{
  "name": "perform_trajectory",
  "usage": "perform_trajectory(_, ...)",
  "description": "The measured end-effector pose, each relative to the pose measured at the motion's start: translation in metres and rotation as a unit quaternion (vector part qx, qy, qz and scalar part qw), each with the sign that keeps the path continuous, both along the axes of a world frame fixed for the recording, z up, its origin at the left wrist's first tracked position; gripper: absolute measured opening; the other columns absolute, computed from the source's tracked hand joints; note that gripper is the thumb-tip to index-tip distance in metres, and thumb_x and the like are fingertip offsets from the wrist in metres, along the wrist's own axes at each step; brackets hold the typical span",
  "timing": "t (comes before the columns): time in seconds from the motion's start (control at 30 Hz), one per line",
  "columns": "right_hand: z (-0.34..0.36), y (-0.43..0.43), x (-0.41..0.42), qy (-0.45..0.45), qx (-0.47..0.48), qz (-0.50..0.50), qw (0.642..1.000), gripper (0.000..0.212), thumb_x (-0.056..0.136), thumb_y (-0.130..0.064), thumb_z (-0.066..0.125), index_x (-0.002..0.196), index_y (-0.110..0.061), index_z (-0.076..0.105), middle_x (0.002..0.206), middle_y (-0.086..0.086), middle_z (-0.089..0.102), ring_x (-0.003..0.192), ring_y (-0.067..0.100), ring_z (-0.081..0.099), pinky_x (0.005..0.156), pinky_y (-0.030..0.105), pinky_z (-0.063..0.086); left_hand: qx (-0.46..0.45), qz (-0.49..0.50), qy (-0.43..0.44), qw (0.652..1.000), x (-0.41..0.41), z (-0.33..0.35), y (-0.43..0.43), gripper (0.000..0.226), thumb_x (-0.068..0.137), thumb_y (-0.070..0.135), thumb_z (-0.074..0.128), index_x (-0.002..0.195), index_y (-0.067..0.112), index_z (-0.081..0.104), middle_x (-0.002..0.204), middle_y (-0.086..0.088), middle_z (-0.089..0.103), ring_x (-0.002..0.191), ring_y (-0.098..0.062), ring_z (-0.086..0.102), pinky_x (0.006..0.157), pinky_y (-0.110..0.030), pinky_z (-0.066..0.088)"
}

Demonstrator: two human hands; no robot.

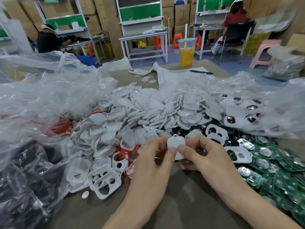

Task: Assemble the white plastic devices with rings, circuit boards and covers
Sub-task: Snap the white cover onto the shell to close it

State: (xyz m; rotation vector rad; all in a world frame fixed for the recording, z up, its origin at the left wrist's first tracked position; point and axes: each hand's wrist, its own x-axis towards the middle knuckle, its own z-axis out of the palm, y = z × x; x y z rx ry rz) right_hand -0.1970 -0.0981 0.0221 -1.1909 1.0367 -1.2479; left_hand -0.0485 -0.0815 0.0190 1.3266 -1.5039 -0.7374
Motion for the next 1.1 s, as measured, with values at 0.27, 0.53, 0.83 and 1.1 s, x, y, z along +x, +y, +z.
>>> perform_trajectory(0.27,0.0,0.006,0.0,0.087,-0.033,-0.033,0.995,0.013,0.085,-0.023,0.076,0.077,-0.027,0.067,0.072,-0.006,0.069,0.071,0.01,0.068,0.072,0.04,0.063,-0.004,-0.019,0.031,0.999,0.003,0.001,0.0,0.019,0.09,0.052,0.059,0.099,0.036,0.066,0.095,0.014,0.07,0.083,-0.007,0.066,0.069,-0.021,0.046)
perform_trajectory(0.53,-0.001,0.009,0.002,0.165,-0.087,-0.06,0.981,0.015,0.086,-0.025,0.076,0.082,-0.032,0.064,0.084,-0.005,0.07,0.081,0.014,0.067,0.083,0.048,0.055,-0.007,-0.021,0.02,1.0,0.005,0.002,0.001,0.013,0.09,0.051,0.06,0.102,0.049,0.064,0.099,0.016,0.068,0.08,-0.003,0.063,0.073,-0.018,0.043)
perform_trajectory(0.83,-0.007,0.01,0.002,0.251,-0.129,-0.059,0.957,0.025,0.085,-0.017,0.078,0.075,-0.028,0.058,0.073,-0.011,0.064,0.066,0.007,0.058,0.06,0.013,0.041,-0.015,0.02,-0.046,0.999,0.003,-0.002,0.002,0.023,0.093,0.02,0.065,0.089,0.042,0.058,0.083,0.02,0.063,0.071,-0.002,0.054,0.063,-0.012,0.038)
perform_trajectory(1.1,0.0,0.003,-0.003,0.05,-0.041,0.003,0.998,0.025,0.074,-0.044,0.086,0.089,-0.028,0.073,0.089,-0.001,0.077,0.086,0.014,0.072,0.079,0.018,0.054,-0.155,0.03,-0.057,0.986,0.004,0.002,-0.003,0.013,0.094,0.031,0.06,0.093,0.044,0.059,0.103,0.018,0.058,0.095,0.0,0.064,0.077,-0.006,0.043)
